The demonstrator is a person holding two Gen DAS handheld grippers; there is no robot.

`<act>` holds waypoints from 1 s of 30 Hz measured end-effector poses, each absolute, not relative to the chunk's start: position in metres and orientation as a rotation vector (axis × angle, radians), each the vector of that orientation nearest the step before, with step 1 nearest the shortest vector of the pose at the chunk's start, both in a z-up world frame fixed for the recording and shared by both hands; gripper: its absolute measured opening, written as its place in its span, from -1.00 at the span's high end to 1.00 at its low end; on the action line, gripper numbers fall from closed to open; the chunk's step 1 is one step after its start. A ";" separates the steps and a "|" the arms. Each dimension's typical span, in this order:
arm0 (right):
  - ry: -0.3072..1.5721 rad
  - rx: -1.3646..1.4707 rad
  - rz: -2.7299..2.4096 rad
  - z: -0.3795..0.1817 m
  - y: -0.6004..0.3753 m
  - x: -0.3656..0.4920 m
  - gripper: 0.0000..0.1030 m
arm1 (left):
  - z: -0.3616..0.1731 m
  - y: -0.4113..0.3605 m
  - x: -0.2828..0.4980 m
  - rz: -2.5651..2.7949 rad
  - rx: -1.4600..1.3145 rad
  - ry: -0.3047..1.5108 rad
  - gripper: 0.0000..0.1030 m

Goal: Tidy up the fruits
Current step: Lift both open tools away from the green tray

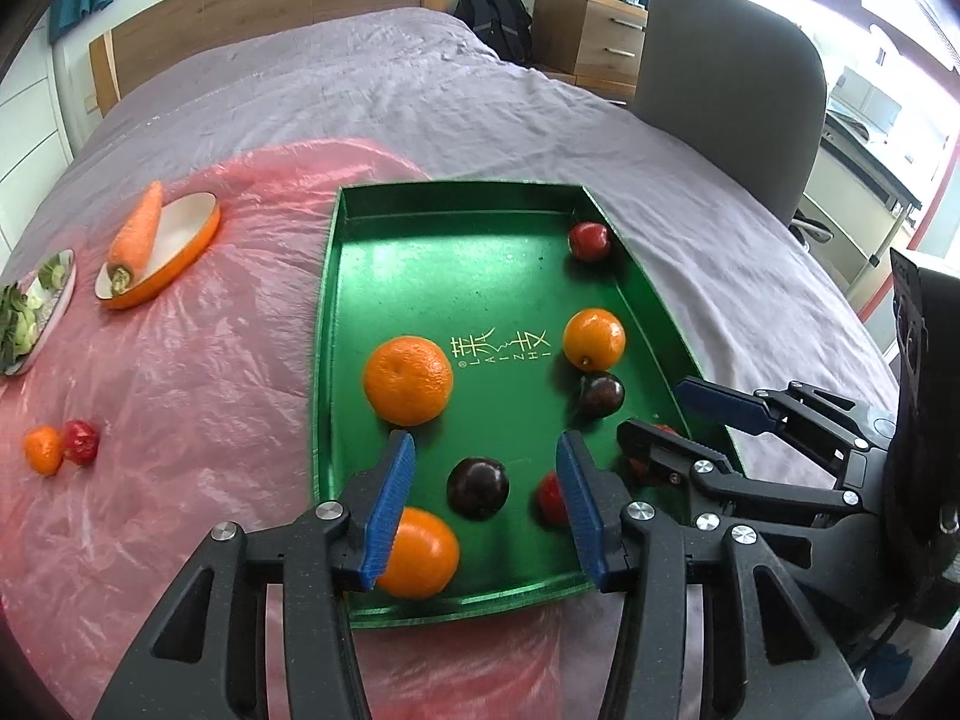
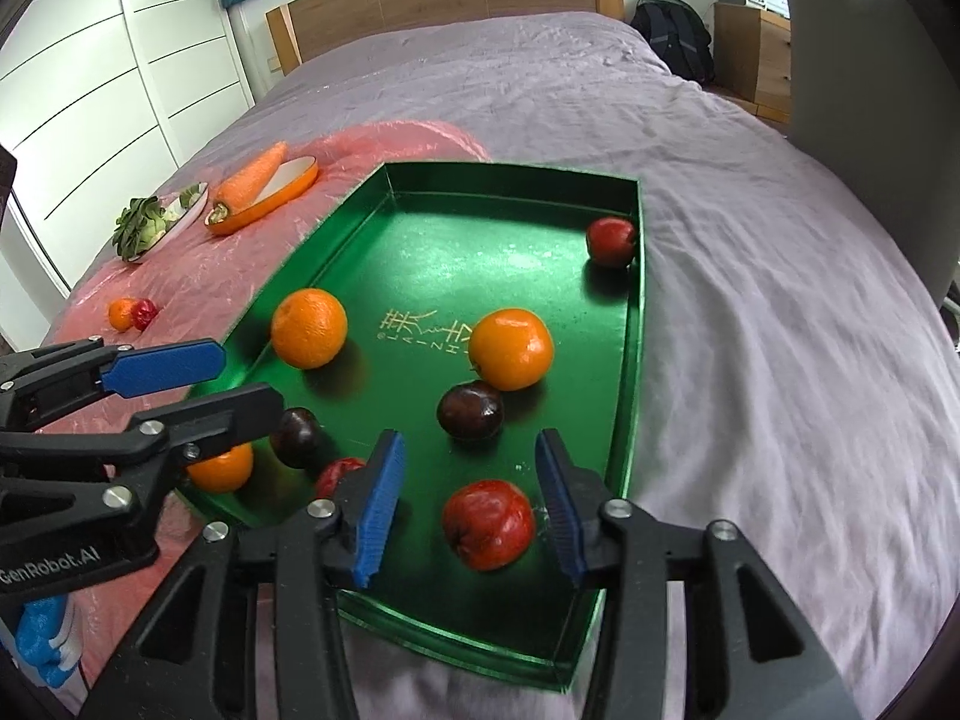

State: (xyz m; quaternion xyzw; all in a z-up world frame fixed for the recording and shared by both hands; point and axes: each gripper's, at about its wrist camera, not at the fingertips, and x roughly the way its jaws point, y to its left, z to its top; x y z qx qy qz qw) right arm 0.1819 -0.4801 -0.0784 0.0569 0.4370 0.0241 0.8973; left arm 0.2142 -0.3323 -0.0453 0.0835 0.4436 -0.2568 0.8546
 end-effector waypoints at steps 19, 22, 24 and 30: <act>0.889 0.144 0.001 -0.034 -0.452 0.078 -0.60 | -0.007 -0.272 0.125 -0.531 0.171 0.898 0.07; 0.894 0.142 -0.004 -0.032 -0.444 0.061 -0.60 | -0.005 -0.266 0.107 -0.535 0.183 0.894 0.07; 0.897 0.138 -0.007 -0.030 -0.438 0.049 -0.61 | -0.003 -0.262 0.095 -0.536 0.184 0.893 0.07; 0.902 0.126 -0.003 -0.026 -0.419 0.013 -0.61 | 0.002 -0.245 0.064 -0.529 0.182 0.886 0.07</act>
